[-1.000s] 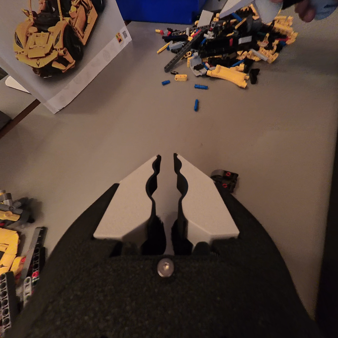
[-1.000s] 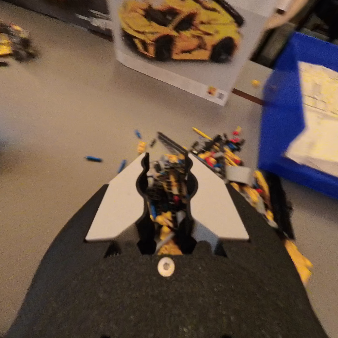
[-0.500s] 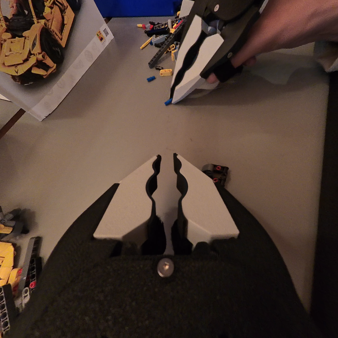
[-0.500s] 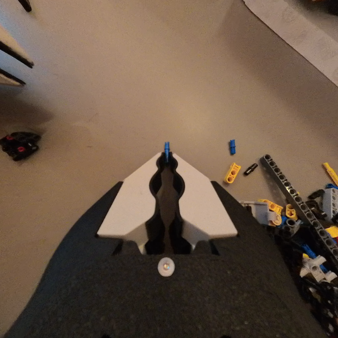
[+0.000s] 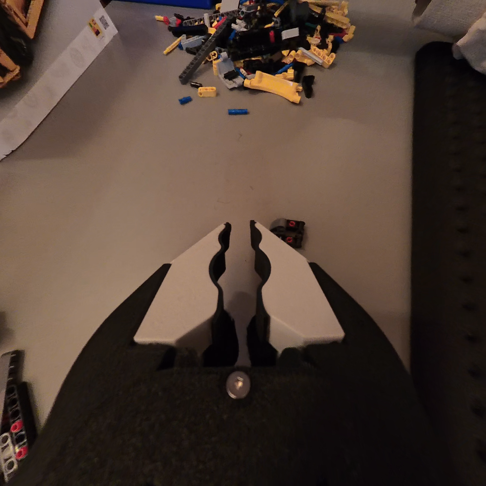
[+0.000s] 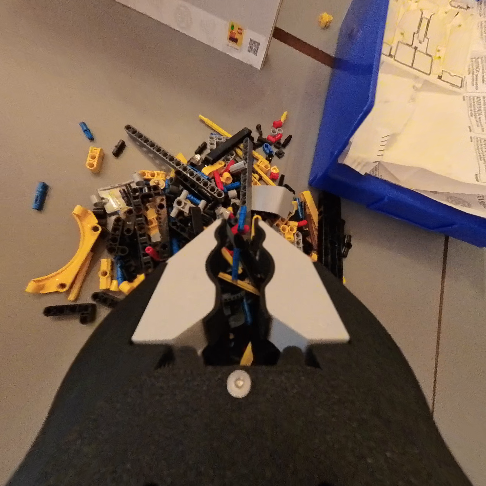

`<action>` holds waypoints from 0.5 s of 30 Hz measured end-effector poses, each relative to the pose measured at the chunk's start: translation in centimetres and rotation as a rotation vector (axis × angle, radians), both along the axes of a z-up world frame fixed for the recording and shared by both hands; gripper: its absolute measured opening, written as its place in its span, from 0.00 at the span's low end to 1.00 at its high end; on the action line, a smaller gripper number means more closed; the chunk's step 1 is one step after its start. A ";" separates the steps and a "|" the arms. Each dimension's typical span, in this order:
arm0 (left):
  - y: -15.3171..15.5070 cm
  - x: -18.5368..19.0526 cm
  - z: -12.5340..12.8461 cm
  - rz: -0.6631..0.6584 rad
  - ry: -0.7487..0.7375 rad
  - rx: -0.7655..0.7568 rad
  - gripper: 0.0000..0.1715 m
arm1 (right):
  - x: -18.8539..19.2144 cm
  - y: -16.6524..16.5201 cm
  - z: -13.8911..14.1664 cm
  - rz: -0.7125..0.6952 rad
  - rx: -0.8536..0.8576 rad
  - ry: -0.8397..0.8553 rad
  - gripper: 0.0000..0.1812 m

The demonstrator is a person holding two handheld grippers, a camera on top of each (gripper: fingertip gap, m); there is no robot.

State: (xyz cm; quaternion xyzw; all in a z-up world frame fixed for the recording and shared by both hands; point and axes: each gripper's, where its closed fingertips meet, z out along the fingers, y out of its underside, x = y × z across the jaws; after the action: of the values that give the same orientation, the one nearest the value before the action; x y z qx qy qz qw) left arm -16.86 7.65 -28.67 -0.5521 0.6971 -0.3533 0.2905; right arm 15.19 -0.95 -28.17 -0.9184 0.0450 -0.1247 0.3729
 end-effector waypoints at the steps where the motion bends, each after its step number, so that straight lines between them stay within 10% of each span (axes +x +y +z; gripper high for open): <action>1: 0.3 0.0 0.0 0.012 -0.003 0.007 0.09 | -0.7 0.2 0.7 0.000 0.030 0.001 0.15; 9: 2.1 0.3 -0.9 0.095 0.013 0.014 0.08 | -29.6 3.8 -0.6 0.635 0.099 0.448 0.24; 15: 2.0 0.4 -0.8 0.102 0.010 -0.026 0.07 | -32.8 5.4 -3.7 0.800 0.017 0.175 0.28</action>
State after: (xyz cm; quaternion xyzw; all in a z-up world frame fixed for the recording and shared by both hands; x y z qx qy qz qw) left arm -16.47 9.65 -29.43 -0.5924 0.6650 -0.3440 0.2974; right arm -17.56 4.47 -31.85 -0.8675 -0.2829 0.1092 0.3942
